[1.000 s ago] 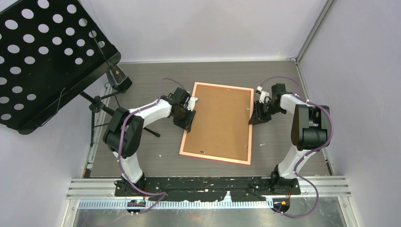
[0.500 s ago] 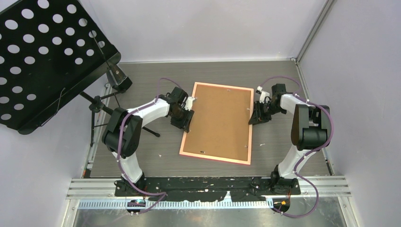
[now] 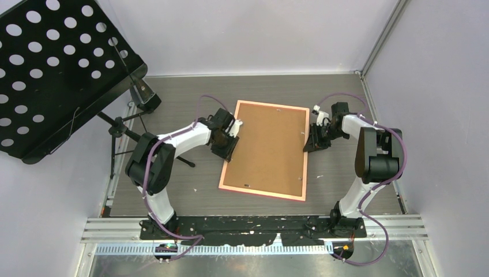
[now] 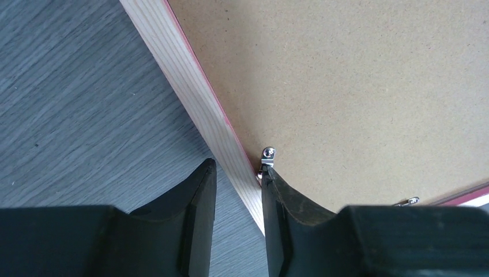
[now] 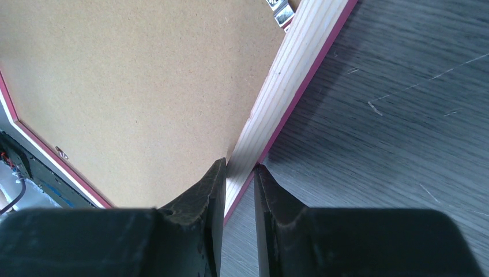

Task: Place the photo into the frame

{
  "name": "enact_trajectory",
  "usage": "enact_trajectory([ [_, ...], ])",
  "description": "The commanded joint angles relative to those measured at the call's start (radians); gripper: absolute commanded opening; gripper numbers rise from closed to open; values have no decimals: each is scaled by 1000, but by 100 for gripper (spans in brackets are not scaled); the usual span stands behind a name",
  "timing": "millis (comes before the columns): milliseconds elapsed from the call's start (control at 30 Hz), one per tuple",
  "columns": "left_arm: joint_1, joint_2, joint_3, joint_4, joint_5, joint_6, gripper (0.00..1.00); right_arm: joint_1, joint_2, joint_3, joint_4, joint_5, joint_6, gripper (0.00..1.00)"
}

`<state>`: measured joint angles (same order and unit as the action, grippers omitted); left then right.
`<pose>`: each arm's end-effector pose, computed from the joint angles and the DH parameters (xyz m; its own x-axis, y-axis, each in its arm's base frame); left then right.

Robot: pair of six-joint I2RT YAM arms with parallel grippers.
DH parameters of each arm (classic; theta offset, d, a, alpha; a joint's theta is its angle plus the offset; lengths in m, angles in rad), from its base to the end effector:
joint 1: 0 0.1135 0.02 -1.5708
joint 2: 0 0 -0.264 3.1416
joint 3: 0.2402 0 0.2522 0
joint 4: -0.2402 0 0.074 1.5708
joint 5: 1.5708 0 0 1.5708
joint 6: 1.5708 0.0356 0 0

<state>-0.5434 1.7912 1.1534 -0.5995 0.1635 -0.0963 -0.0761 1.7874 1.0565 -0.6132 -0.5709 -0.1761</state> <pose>0.2931 -0.1838 0.1703 -0.8585 0.4078 -0.3110 0.4754 0.8602 -0.1846 0.3231 -0.0053 0.1512 -0.9466 -0.0757 -0.3135 -0.2265 0.8481 0.4790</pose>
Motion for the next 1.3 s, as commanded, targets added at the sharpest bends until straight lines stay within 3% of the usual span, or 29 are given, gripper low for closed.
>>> enact_trajectory([
  [0, -18, -12, -17, 10, -112, 22, 33, -2, 28, 5, 21, 54, -31, 5],
  [567, -73, 63, 20, -8, -131, 14, 33, -2, 30, 7, 19, 49, -27, 5],
  [1033, -72, 6, 12, 4, -108, 9, 46, -2, 31, 8, 19, 48, -29, 5],
  [1167, -71, -8, 13, 13, -123, 20, 46, -2, 31, 8, 20, 47, -29, 5],
  [1267, -72, 0, 6, 23, -132, 28, 39, -4, 31, 7, 18, 46, -28, 6],
])
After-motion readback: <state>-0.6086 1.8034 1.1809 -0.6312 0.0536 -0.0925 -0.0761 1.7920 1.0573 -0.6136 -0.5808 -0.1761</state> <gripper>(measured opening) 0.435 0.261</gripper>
